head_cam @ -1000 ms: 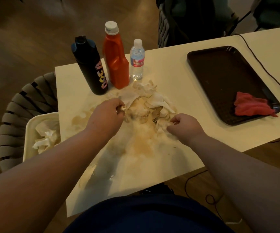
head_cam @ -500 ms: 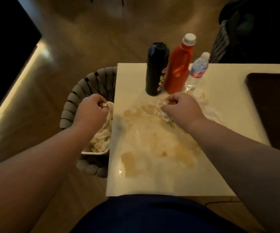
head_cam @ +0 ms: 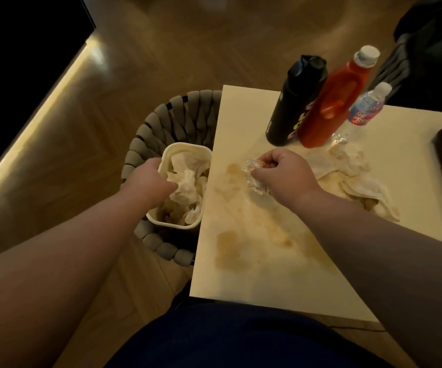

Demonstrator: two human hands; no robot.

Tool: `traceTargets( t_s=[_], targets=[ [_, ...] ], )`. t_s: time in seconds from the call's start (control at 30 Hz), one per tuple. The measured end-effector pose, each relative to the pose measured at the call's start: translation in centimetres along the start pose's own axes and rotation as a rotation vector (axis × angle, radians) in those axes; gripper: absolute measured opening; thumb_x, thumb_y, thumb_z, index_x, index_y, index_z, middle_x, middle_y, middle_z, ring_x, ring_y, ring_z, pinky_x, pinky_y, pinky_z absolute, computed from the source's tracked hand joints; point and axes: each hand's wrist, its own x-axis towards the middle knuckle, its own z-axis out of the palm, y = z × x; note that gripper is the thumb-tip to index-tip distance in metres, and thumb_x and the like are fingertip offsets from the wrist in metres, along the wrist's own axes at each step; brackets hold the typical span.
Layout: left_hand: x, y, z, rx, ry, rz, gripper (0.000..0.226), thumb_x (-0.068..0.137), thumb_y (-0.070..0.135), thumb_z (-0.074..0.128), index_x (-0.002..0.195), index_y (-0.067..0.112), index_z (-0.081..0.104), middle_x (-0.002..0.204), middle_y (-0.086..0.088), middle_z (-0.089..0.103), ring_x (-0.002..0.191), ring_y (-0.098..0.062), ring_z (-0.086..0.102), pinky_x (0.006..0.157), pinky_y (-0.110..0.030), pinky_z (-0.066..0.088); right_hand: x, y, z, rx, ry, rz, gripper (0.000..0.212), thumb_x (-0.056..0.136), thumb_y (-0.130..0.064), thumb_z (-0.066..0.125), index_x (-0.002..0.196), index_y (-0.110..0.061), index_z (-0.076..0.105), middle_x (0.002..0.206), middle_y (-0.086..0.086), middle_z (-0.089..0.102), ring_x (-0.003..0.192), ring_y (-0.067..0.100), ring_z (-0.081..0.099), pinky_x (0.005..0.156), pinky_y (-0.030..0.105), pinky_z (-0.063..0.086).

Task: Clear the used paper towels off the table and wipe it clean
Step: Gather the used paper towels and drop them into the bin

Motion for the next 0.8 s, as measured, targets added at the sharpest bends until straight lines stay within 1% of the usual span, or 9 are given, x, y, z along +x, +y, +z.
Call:
traceTargets(
  t_s=[0.07, 0.17, 0.27, 0.33, 0.4, 0.47, 0.57, 0.63, 0.8],
  targets=[
    [-0.5, -0.6, -0.3, -0.029, 0.020, 0.011, 0.072, 0.091, 0.028, 0.075, 0.153, 0.026, 0.040, 0.136, -0.004, 0.059, 0.102, -0.020, 0.061, 0.069, -0.032, 0.055, -0.1, -0.6, 1.2, -0.010, -0.005, -0.008, 0.016, 0.090, -0.023, 0.073, 0.106, -0.022, 0.070, 0.093, -0.005, 0.067, 0.085, 0.012, 0.064, 0.068, 0.025, 0.055],
    [-1.2, -1.7, -1.0, -0.118, 0.095, 0.063, 0.054, 0.095, 0.027, 0.069, 0.146, 0.028, 0.049, 0.129, 0.001, 0.063, 0.096, -0.012, 0.058, 0.065, -0.027, 0.053, -0.3, -1.6, 4.0, 0.002, -0.021, -0.050, 0.016, 0.090, -0.026, 0.075, 0.104, -0.026, 0.068, 0.090, -0.010, 0.064, 0.082, 0.007, 0.061, 0.071, 0.024, 0.056],
    [-2.0, -2.4, -1.6, -0.214, 0.151, 0.104, 0.041, 0.098, 0.026, 0.064, 0.138, 0.026, 0.056, 0.112, 0.009, 0.062, 0.093, -0.009, 0.061, 0.075, -0.039, 0.062, -0.3, -2.6, 7.4, 0.030, -0.076, -0.110, 0.017, 0.088, -0.026, 0.074, 0.104, -0.026, 0.068, 0.087, -0.010, 0.064, 0.079, 0.008, 0.061, 0.070, 0.026, 0.056],
    [-2.5, -2.7, -1.8, -0.225, 0.155, 0.127, 0.041, 0.098, 0.026, 0.064, 0.138, 0.026, 0.056, 0.107, 0.013, 0.061, 0.092, -0.008, 0.062, 0.075, -0.037, 0.062, -0.3, -3.1, 9.6, 0.038, -0.138, -0.127, 0.019, 0.087, -0.024, 0.073, 0.106, -0.024, 0.069, 0.085, -0.008, 0.064, 0.078, 0.010, 0.061, 0.068, 0.027, 0.052],
    [-3.0, -3.1, -1.8, -0.220, 0.145, 0.149, 0.043, 0.098, 0.026, 0.065, 0.139, 0.028, 0.055, 0.106, 0.015, 0.061, 0.090, -0.007, 0.063, 0.072, -0.030, 0.060, -0.2, -3.2, 11.5, 0.033, -0.206, -0.107, 0.028, 0.088, -0.025, 0.075, 0.116, -0.024, 0.068, 0.094, -0.005, 0.066, 0.085, 0.014, 0.063, 0.070, 0.027, 0.049],
    [-3.4, -3.5, -1.8, -0.215, 0.127, 0.163, 0.045, 0.098, 0.025, 0.066, 0.141, 0.029, 0.053, 0.104, 0.019, 0.060, 0.088, -0.005, 0.063, 0.068, -0.024, 0.057, 0.0, -2.9, 12.7, 0.006, -0.237, -0.068, 0.045, 0.090, -0.028, 0.076, 0.133, -0.023, 0.062, 0.114, -0.002, 0.067, 0.101, 0.018, 0.064, 0.078, 0.026, 0.050],
    [-3.8, -4.0, -1.7, -0.205, 0.108, 0.160, 0.048, 0.098, 0.025, 0.065, 0.144, 0.029, 0.051, 0.104, 0.020, 0.058, 0.089, -0.004, 0.063, 0.069, -0.024, 0.057, 0.0, -1.6, 12.4, -0.032, -0.189, -0.054, 0.048, 0.093, -0.026, 0.071, 0.139, -0.023, 0.058, 0.125, -0.001, 0.063, 0.111, 0.019, 0.062, 0.077, 0.024, 0.044],
    [-3.8, -4.2, -1.6, -0.196, 0.097, 0.152, 0.047, 0.098, 0.025, 0.065, 0.143, 0.029, 0.051, 0.104, 0.020, 0.057, 0.091, -0.004, 0.062, 0.071, -0.025, 0.058, -0.2, -0.4, 11.1, -0.032, -0.159, -0.034, 0.045, 0.093, -0.026, 0.069, 0.137, -0.024, 0.059, 0.124, -0.002, 0.063, 0.109, 0.016, 0.060, 0.076, 0.023, 0.042],
    [-3.4, -2.0, 0.1, -0.115, 0.069, 0.182, 0.041, 0.098, 0.034, 0.065, 0.138, 0.031, 0.056, 0.120, 0.010, 0.064, 0.092, -0.006, 0.064, 0.072, -0.032, 0.062, -1.2, 4.3, 5.4, -0.034, -0.006, 0.047, 0.039, 0.089, -0.031, 0.070, 0.127, -0.025, 0.066, 0.107, -0.005, 0.066, 0.094, 0.011, 0.062, 0.072, 0.024, 0.047]
  ],
)
